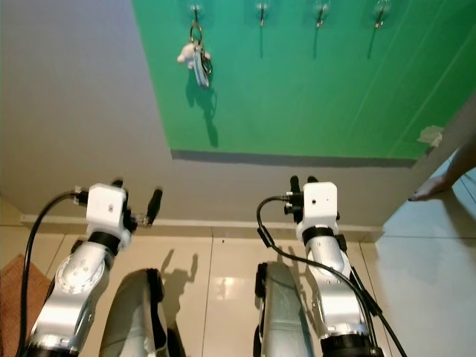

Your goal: Setting the table

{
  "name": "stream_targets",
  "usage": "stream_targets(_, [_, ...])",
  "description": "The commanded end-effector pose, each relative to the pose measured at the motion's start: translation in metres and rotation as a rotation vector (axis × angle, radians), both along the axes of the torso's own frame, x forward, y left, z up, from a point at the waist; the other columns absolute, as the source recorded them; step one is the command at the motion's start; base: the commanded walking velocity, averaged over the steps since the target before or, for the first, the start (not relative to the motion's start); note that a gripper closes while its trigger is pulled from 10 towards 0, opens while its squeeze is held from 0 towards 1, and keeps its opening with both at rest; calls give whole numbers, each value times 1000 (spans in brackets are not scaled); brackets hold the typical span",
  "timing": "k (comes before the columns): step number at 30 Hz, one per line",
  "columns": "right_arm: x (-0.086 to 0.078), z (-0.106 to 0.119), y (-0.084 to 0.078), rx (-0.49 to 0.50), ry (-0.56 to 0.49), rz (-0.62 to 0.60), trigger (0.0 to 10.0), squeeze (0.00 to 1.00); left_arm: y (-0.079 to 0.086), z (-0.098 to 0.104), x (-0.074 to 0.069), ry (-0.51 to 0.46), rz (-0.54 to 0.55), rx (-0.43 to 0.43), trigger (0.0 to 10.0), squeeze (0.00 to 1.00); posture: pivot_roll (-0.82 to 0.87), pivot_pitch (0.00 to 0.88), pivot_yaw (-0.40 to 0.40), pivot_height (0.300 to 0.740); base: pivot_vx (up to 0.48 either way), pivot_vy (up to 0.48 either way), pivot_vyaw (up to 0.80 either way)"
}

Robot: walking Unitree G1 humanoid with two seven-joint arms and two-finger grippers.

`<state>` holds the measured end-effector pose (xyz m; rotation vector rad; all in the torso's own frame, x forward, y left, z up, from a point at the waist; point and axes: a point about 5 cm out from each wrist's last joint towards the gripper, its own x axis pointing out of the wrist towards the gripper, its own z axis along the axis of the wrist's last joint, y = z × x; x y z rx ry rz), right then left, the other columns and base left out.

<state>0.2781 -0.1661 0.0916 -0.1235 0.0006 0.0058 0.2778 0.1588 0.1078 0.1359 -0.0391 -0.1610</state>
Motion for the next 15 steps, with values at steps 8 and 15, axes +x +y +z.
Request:
stream_targets(8, [0, -3, -1, 8, 13, -1, 10000, 0, -15, 25, 17, -69, -55, 3, 10000, 0, -138, 37, 23, 536, 0, 0, 0])
stream_targets(15, [-3, -7, 0, 19, 24, -7, 10000, 0, -19, 32, 22, -78, -84, -16, 10000, 0, -143, 32, 24, 536, 0, 0, 0])
